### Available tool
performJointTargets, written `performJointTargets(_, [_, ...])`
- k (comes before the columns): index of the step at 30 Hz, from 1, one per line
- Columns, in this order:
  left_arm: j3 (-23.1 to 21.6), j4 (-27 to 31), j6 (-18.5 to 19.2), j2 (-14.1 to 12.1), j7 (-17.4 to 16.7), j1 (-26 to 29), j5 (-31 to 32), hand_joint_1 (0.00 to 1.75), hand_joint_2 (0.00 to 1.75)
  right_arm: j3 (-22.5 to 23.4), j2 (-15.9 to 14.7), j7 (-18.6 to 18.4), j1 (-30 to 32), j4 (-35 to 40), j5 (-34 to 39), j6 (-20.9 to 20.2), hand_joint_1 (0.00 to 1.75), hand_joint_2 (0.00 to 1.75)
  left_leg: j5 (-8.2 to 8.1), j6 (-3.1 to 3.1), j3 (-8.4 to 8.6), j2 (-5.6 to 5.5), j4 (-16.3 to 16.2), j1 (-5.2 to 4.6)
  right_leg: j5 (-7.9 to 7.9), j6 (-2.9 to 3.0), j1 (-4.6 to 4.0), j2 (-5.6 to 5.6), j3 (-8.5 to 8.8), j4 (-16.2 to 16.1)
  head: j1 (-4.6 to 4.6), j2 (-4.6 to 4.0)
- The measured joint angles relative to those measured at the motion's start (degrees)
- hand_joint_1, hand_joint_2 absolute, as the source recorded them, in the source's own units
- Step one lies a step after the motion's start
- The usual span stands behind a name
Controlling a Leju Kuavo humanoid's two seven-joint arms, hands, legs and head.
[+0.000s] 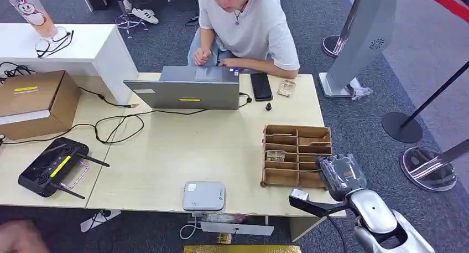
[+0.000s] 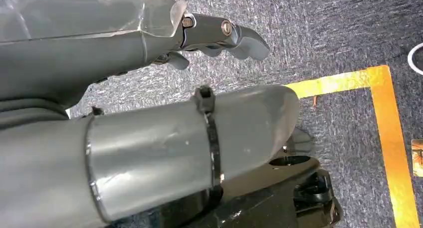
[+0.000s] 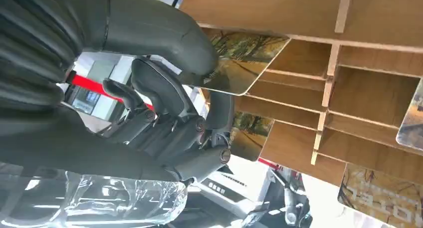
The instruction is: Pass the card to the sensor for recognition and then transmit it.
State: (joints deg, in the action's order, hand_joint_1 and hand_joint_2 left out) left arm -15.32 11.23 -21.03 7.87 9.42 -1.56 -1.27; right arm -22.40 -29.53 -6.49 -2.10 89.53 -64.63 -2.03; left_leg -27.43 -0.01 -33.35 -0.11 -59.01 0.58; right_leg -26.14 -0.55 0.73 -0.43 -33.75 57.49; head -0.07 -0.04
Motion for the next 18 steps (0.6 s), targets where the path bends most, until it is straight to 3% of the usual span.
performJointTargets(18, [-0.11,0.0,0.0,0.0,0.02,-0.01,0.02,0.0,0.0,0.02,0.79,0.09,0.2,0.11,-0.87,1.0,1.75,1.75,0.0,0.0,0.0,0.0,0.0,0.0,0.0,0.0,0.0,0.0,-0.01,0.0,0.0,0.0])
